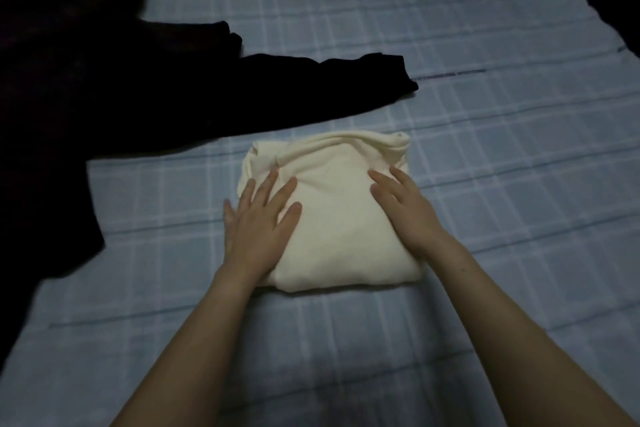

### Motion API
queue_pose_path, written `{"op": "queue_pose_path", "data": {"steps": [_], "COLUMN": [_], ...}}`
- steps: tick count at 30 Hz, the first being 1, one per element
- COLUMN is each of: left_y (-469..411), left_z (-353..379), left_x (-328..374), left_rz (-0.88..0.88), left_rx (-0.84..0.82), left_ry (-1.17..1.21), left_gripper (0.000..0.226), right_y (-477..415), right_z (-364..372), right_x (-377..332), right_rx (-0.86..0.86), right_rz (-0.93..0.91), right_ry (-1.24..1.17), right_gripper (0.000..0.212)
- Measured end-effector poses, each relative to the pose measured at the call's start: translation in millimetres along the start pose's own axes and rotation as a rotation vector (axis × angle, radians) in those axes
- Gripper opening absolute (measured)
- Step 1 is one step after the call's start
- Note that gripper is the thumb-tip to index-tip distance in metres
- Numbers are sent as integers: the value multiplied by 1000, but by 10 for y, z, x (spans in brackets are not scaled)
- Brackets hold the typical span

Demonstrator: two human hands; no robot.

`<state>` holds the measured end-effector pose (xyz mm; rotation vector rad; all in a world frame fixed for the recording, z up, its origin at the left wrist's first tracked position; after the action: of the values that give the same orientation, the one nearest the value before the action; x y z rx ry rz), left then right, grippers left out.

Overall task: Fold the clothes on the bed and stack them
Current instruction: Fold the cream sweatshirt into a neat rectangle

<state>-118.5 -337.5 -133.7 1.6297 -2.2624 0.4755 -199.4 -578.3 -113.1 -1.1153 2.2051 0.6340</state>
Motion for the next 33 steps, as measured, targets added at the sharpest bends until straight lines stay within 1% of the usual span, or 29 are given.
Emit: {"op": "queue_pose_path", "data": {"steps": [2, 5, 9, 11, 13, 14, 16, 17, 18, 20, 21, 23, 26, 29, 31, 33], "left_y": [77, 101, 78, 100, 109, 119, 164, 191, 213, 225, 219, 182, 209, 483, 742, 906], "left_z": [-24, 25, 51, 56, 39, 19, -26, -33, -27, -3, -15, -62, -189, -284, -283, -242], "left_x": [-112, -147, -154, -174, -189, -188, -164, -151, -146, -154, -163, -195, -193, -129, -44, 81], "left_rz": [-53, -97, -81, -58, -58, -78, -178, -245, -308, -391, -396, -369, -323, -312, -293, -281], "left_rx": [10, 25, 61, 74, 108, 150, 229, 222, 176, 25, -40, -102, -100, -133, -144, -121], "left_ry": [75, 284, 327, 378, 372, 328, 210, 199, 240, 366, 395, 428, 588, 729, 752, 759], "left_gripper": [55, 60, 54, 49, 48, 51, 59, 63, 66, 68, 68, 68, 64, 56, 55, 56], "right_y": [92, 62, 59, 112, 181, 219, 290, 319, 342, 364, 362, 360, 514, 951, 1295, 1506], "right_z": [-18, 31, 42, -5, -72, -98, -122, -126, -123, -121, -129, -166, -252, -382, -476, -552], "right_x": [97, 126, 90, 88, 102, 125, 190, 210, 219, 222, 220, 207, 137, 155, 259, 406], "right_rx": [36, 51, 50, 16, 5, 19, 82, 101, 94, 28, -7, -62, -86, 35, 127, 164], "right_rz": [13, 5, -29, -62, -97, -103, -50, -7, 25, 42, 35, 23, 60, 105, 112, 132], "right_ry": [-71, -97, -152, -173, -209, -235, -280, -298, -319, -351, -356, -367, -382, -353, -346, -376], "right_gripper": [34, 28, 24, 27, 32, 35, 45, 51, 57, 65, 67, 66, 66, 67, 64, 62]}}
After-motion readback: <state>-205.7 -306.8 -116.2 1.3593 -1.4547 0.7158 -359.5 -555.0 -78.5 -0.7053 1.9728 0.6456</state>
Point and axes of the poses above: each hand's wrist, its own y-axis away from the middle knuckle, its own z-axis out of the palm, x = y × z, the point moved 3 cm from there along -y, towards the middle knuckle, and after that the axes turned 14 degrees about x, right-handed, at the moved point
